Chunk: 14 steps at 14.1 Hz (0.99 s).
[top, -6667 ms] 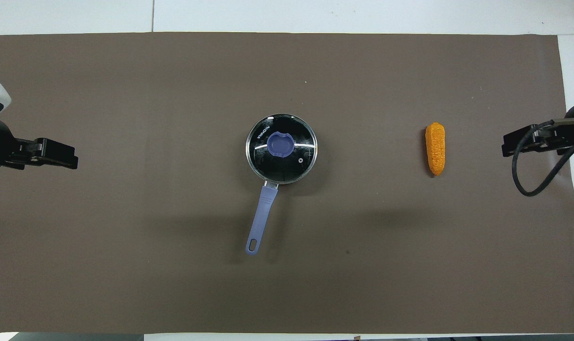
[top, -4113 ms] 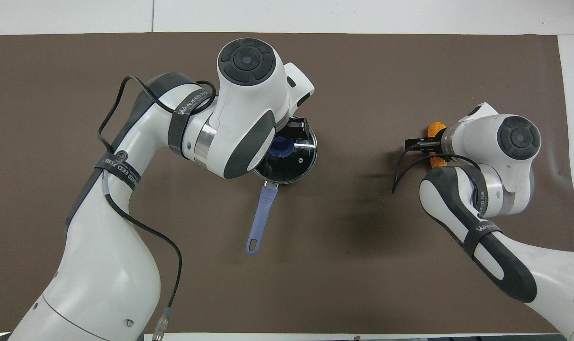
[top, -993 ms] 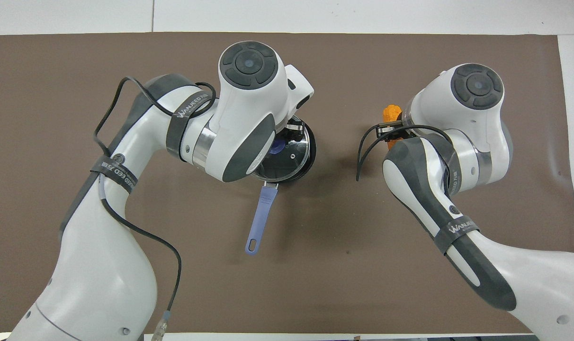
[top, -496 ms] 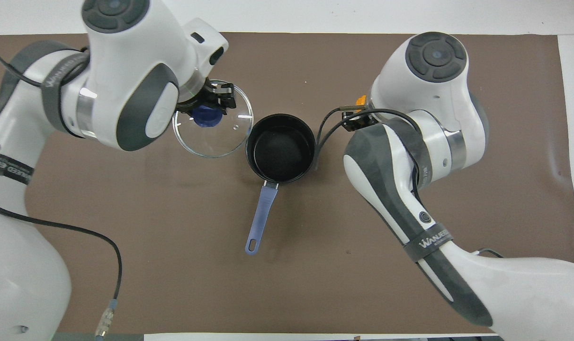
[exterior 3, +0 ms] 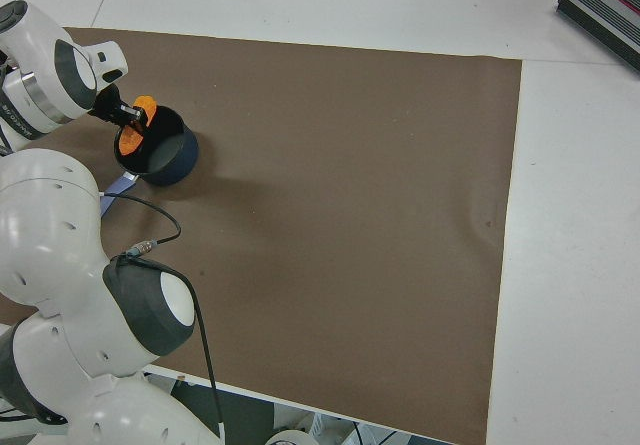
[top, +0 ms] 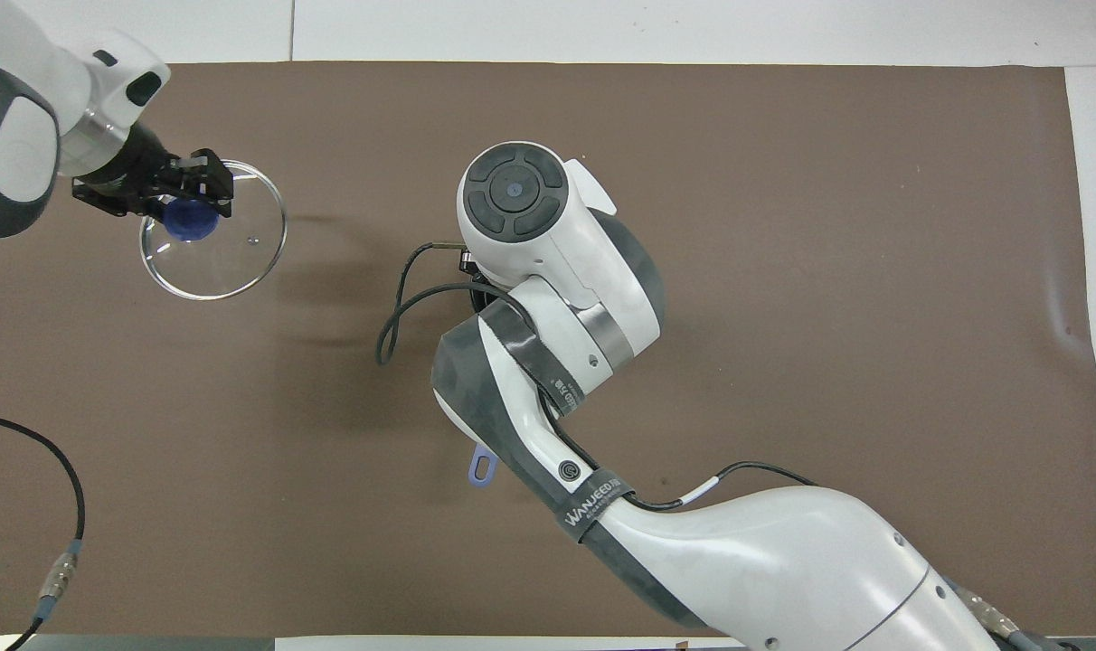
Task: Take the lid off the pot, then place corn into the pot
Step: 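Lift the lid aside with the left gripper while the right gripper carries corn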
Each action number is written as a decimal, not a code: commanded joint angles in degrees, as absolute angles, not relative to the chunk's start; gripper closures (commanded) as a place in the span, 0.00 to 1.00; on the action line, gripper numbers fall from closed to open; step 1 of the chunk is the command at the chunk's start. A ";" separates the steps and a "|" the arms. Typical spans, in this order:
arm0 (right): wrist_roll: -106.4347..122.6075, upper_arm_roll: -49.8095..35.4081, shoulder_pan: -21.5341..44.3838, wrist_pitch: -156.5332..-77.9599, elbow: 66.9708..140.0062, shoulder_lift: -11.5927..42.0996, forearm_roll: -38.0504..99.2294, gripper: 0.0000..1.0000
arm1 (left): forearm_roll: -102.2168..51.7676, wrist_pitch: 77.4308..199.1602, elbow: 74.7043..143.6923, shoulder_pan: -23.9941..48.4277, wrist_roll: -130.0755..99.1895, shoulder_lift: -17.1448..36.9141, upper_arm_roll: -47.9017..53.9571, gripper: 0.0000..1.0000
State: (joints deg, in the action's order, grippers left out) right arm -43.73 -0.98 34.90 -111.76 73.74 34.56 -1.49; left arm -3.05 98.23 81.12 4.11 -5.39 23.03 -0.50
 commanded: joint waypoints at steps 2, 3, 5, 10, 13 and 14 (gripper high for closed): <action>-43.86 -1.14 33.84 -121.26 80.12 33.67 -1.67 1.00 | -3.25 112.71 101.02 -1.83 6.04 13.47 -0.18 1.00; -43.86 -1.14 33.58 -122.85 81.64 33.23 -1.67 1.00 | -3.25 116.77 105.42 -2.89 7.11 11.97 -0.18 1.00; -44.73 -1.14 33.57 -122.35 82.79 32.52 -1.06 1.00 | -3.16 122.84 112.12 -3.69 8.61 9.68 -0.18 1.00; -48.07 -1.05 34.10 -115.14 81.65 31.99 -0.88 0.64 | -3.16 127.18 117.85 -4.04 7.39 8.88 -0.18 1.00; -48.17 -1.06 33.23 -116.36 81.74 31.99 -1.58 0.22 | -3.16 127.88 119.53 -4.04 5.72 8.70 -0.18 1.00; -47.82 -1.05 32.96 -116.63 81.74 31.99 -1.76 0.00 | -3.16 127.79 119.88 -4.04 5.02 8.70 -0.18 1.00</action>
State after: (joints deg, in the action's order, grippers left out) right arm -47.48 -0.77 34.04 -116.27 80.73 32.95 -1.39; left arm -3.06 126.31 117.03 -3.61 6.45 11.12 -0.48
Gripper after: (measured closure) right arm 0.511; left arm 0.326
